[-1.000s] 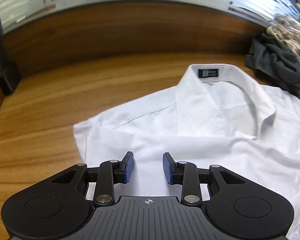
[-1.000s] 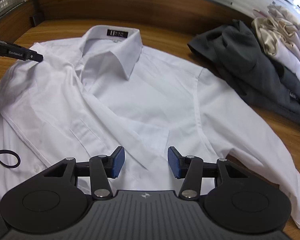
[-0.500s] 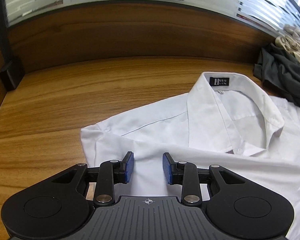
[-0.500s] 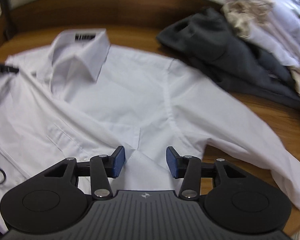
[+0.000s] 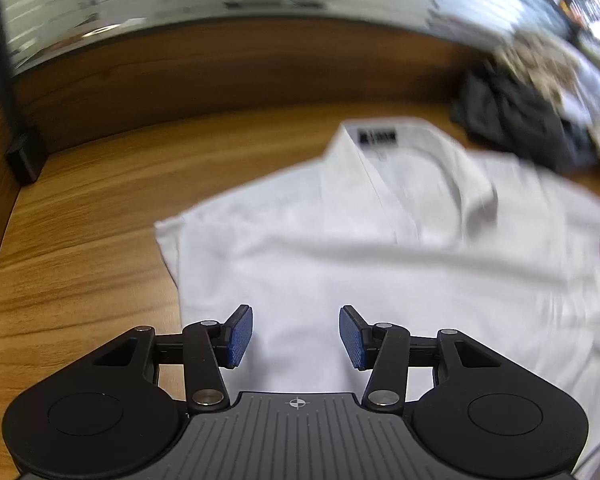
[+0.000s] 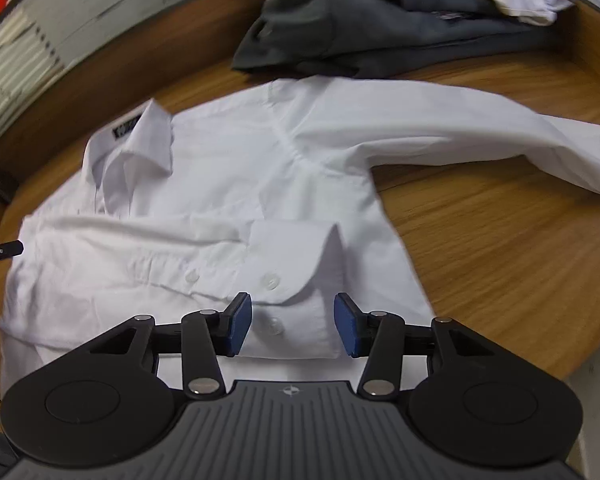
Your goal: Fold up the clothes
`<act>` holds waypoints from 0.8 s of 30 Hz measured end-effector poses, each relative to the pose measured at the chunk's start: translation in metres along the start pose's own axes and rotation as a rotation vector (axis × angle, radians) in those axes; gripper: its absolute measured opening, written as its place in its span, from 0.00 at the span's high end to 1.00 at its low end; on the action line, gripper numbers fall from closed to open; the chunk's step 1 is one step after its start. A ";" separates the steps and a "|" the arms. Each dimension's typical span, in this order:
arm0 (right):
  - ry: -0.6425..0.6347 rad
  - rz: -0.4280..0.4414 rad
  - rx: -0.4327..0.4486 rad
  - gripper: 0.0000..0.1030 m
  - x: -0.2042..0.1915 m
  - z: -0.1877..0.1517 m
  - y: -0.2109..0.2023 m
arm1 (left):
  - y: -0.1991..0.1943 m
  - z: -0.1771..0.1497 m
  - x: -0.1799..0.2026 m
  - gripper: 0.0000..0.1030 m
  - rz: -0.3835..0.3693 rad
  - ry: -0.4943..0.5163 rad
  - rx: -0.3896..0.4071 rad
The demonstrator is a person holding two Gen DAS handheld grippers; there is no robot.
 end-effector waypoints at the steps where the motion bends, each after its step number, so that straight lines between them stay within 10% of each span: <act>1: -0.017 -0.022 -0.009 0.61 -0.001 0.001 0.003 | 0.003 -0.006 0.001 0.50 0.006 0.021 -0.012; 2: -0.034 -0.047 -0.018 0.77 -0.001 0.001 0.005 | 0.007 -0.012 0.000 0.50 0.013 0.033 -0.026; 14: 0.004 -0.079 -0.024 0.68 0.007 0.003 0.008 | 0.008 -0.027 0.001 0.44 0.017 0.071 -0.019; 24: 0.099 -0.068 0.026 0.92 0.000 0.014 -0.015 | -0.010 -0.024 0.002 0.44 0.012 0.074 0.015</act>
Point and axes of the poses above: each gripper's, at about its wrist camera, not at the fingertips, and y roughly the way its jaws point, x to its right, z to its top, the point moved 10 cm from there along y, roughly the way its jaws point, and after that the axes turned 8 degrees about z, right-handed, at the moved point
